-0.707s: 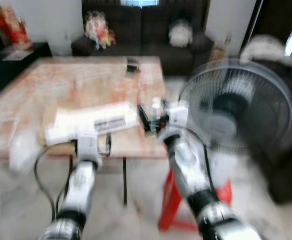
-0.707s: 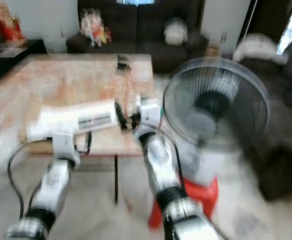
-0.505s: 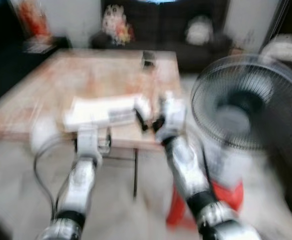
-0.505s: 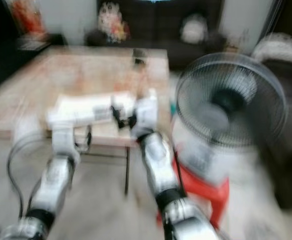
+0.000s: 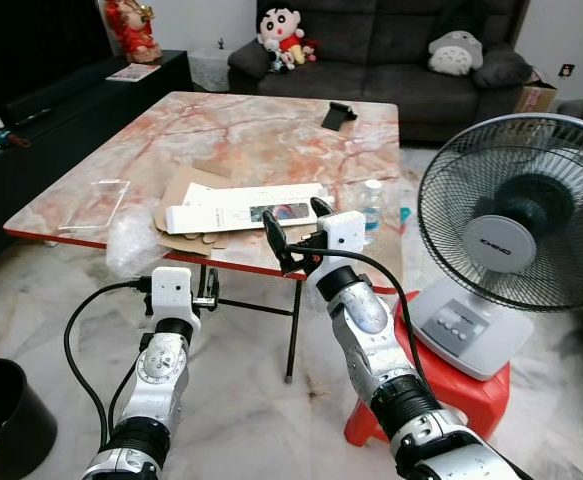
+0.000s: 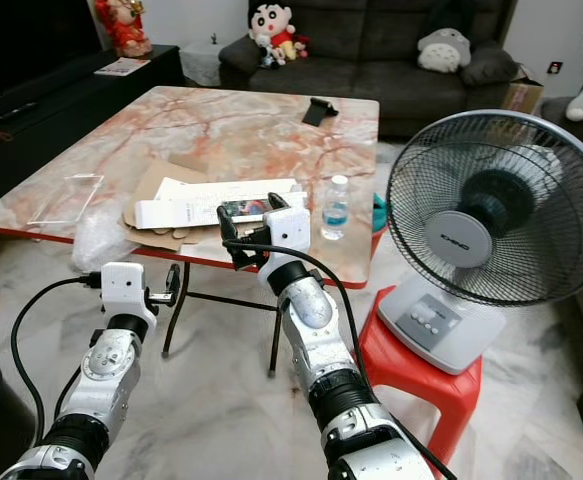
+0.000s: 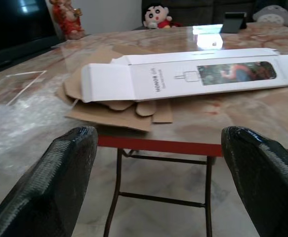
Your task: Picking trash to rubbish bin
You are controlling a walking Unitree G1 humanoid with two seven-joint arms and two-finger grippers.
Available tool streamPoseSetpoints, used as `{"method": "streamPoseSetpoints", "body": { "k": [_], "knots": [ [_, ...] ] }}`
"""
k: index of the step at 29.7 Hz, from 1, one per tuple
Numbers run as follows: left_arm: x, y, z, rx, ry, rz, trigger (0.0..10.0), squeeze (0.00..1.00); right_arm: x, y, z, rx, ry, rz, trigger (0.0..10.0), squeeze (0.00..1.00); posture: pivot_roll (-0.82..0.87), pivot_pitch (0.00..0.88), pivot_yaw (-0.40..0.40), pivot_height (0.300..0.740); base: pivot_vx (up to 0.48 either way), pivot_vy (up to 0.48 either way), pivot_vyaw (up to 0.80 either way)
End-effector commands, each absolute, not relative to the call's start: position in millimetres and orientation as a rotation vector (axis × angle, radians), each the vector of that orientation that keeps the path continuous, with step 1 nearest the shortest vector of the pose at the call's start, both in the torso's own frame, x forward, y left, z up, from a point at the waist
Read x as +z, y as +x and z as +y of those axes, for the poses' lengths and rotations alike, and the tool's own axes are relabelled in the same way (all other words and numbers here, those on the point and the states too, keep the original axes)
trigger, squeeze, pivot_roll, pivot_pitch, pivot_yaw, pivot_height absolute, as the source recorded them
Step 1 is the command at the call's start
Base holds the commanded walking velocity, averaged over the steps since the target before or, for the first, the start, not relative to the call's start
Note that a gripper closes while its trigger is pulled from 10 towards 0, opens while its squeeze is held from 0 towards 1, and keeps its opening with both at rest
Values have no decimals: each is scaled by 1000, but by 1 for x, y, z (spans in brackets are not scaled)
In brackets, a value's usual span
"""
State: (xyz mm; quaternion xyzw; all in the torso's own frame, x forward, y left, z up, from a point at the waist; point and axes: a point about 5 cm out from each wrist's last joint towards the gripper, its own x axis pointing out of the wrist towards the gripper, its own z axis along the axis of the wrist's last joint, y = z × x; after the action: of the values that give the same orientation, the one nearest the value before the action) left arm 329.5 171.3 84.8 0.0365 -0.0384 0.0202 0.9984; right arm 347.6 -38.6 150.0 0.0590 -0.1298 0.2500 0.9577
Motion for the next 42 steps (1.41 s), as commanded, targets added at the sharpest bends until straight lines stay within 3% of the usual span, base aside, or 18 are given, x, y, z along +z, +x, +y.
{"method": "streamPoseSetpoints", "body": {
  "k": [1, 11, 42],
  "knots": [
    [90, 332, 171, 38, 75, -95, 10000, 0, 161, 343, -16, 547, 173, -295, 10000, 0, 7, 0, 13, 740, 0, 0, 0],
    [91, 333, 172, 43, 76, -101, 10000, 0, 161, 344, -16, 546, 190, -287, 10000, 0, 10, 0, 11, 740, 196, 0, 0],
    [92, 333, 171, 37, 74, -108, 10000, 0, 162, 344, -15, 544, 202, -291, 10000, 0, 10, 0, 12, 740, 363, 0, 0]
  ]
}}
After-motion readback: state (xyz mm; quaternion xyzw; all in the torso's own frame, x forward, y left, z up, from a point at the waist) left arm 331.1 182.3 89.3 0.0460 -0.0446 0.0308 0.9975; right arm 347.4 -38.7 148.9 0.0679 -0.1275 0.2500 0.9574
